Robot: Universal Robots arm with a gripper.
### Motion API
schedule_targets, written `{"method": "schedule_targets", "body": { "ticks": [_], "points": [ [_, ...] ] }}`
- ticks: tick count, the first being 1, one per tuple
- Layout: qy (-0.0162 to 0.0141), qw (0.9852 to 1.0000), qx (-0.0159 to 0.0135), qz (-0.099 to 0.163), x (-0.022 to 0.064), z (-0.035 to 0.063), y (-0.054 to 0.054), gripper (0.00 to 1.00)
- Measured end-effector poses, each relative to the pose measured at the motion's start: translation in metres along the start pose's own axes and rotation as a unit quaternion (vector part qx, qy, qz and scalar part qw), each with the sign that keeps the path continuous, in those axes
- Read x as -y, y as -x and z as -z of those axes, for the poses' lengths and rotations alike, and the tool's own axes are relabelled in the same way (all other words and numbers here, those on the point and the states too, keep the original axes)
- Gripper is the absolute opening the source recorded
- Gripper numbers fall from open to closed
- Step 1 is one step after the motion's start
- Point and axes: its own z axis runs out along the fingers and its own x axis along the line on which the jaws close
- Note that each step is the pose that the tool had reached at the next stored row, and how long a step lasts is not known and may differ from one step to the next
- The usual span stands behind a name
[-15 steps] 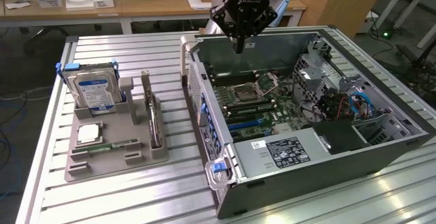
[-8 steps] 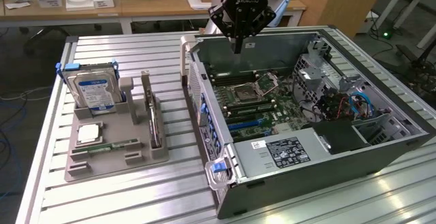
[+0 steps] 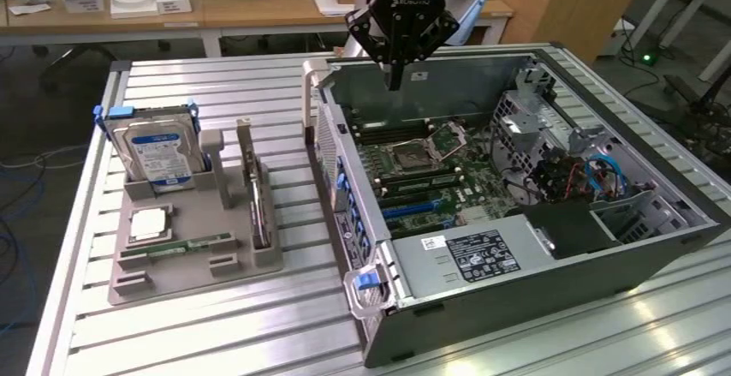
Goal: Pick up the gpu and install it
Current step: 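Reach for the gpu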
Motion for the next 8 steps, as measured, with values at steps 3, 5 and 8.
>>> {"method": "schedule_targets", "body": {
  "ticks": [3, 5, 8],
  "points": [
    [0.0000, 1.0000, 0.0000, 0.000, 0.0001, 0.0000, -0.0015, 0.10],
    [0.0000, 1.0000, 0.0000, 0.000, 0.0002, 0.0001, -0.0025, 0.10],
    [0.0000, 1.0000, 0.0000, 0.000, 0.0003, 0.0001, -0.0040, 0.10]
  ]
}}
